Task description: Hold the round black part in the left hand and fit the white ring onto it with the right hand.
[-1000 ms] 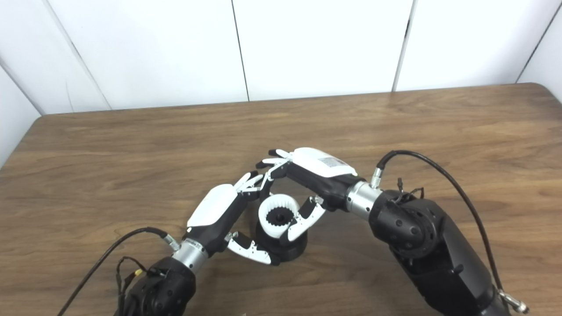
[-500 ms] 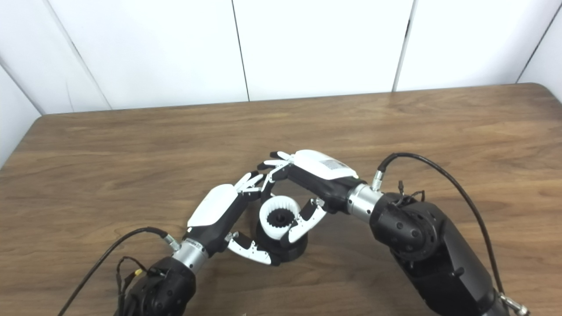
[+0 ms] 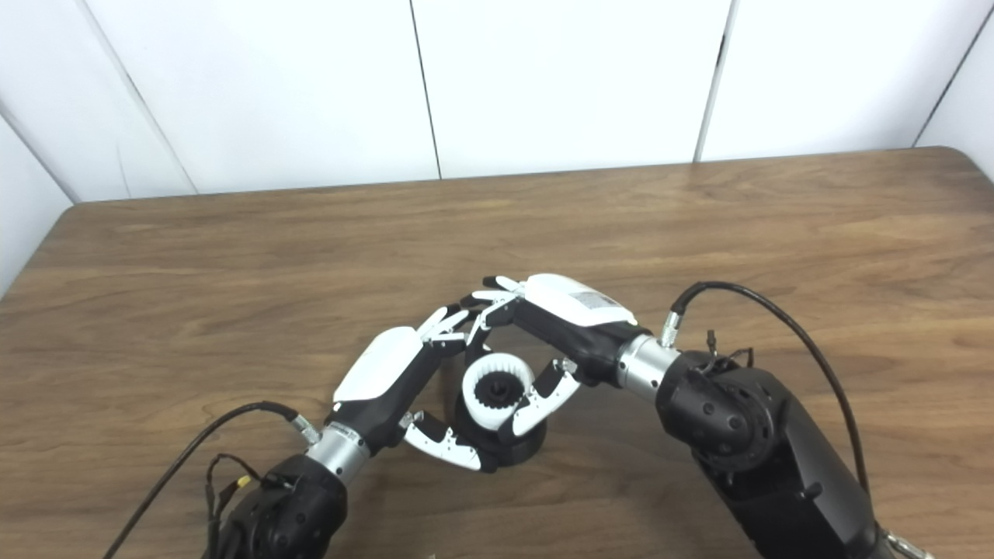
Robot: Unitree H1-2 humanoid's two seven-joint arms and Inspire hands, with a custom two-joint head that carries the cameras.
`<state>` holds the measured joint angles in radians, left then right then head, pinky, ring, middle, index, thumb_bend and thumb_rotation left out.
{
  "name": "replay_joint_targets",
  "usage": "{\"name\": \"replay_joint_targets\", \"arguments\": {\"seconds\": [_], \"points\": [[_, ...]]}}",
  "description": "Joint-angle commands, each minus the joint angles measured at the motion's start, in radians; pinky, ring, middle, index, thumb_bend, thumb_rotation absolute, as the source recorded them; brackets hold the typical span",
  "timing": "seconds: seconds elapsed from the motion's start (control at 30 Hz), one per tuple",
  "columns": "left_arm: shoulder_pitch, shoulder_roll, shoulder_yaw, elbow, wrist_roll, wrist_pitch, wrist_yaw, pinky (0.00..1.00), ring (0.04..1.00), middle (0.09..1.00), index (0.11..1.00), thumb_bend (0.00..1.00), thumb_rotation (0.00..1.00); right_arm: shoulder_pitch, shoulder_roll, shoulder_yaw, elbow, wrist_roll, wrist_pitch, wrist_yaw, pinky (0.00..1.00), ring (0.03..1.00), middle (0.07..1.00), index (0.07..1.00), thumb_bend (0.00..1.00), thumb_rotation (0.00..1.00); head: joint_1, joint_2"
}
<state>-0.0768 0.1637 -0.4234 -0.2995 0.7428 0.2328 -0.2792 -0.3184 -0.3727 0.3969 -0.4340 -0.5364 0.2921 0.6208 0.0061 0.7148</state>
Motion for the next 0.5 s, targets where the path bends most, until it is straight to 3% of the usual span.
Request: {"name": "replay_joint_targets", "arguments": {"seconds": [0.0, 0.47], "points": [[0.009, 0.021, 0.007, 0.004, 0.019, 0.03, -0.024, 0.88, 1.0, 0.948, 0.585, 0.98, 0.21, -0.016, -0.01, -0.008, -0.007, 0.002, -0.031, -0.012, 1.0, 1.0, 0.914, 0.49, 0.52, 0.15, 0.0, 0.001], [0.013, 0.016, 0.014, -0.004, 0.02, 0.031, -0.027, 0.92, 1.0, 0.952, 0.584, 0.97, 0.2, -0.001, -0.003, -0.002, 0.008, -0.006, -0.039, -0.023, 1.0, 1.0, 0.916, 0.491, 0.52, 0.16, 0.007, 0.004]]}}
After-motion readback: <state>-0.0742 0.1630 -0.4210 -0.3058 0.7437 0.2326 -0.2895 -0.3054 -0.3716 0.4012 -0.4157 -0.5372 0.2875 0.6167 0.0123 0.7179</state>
